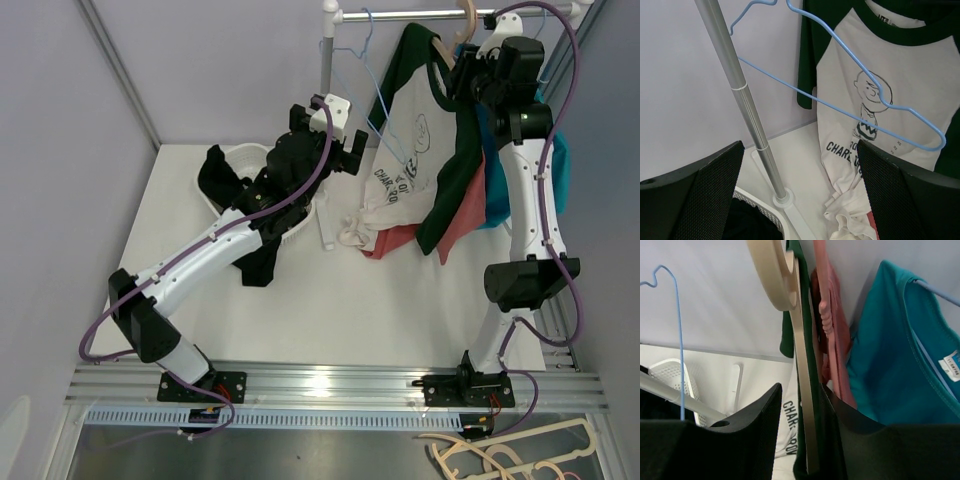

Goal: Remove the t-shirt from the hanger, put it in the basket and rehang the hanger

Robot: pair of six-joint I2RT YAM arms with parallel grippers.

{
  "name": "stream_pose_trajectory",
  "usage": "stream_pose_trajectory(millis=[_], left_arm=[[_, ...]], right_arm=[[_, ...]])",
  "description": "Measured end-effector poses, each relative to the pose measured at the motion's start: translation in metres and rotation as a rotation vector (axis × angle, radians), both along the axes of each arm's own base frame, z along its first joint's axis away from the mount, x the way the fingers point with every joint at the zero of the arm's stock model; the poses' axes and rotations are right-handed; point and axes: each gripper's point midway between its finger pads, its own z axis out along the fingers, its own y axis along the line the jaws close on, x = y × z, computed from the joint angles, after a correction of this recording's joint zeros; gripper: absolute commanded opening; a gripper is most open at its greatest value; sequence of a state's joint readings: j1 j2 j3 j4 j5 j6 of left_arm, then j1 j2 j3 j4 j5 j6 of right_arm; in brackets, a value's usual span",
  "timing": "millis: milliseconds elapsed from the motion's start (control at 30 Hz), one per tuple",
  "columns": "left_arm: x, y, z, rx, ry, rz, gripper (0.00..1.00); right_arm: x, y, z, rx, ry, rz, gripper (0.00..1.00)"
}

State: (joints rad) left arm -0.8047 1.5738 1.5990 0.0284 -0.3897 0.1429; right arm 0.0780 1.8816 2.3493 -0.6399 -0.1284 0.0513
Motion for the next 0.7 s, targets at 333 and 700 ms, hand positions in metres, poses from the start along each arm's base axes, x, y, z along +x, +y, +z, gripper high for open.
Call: stream_pose_trajectory(millis=[333,700], left_arm=[[0.002,-0.002,-0.004,0.013,0.002,0.000,0.99],[0.002,-0.002,-0.004,0.013,0.002,0.000,1.00]], right_arm=[[0.008,0.001,-0.016,-0.002,0.035,-0.001,0.40],[0.007,0.000,-0.009,-0.001,0.018,-0.005,0.41]])
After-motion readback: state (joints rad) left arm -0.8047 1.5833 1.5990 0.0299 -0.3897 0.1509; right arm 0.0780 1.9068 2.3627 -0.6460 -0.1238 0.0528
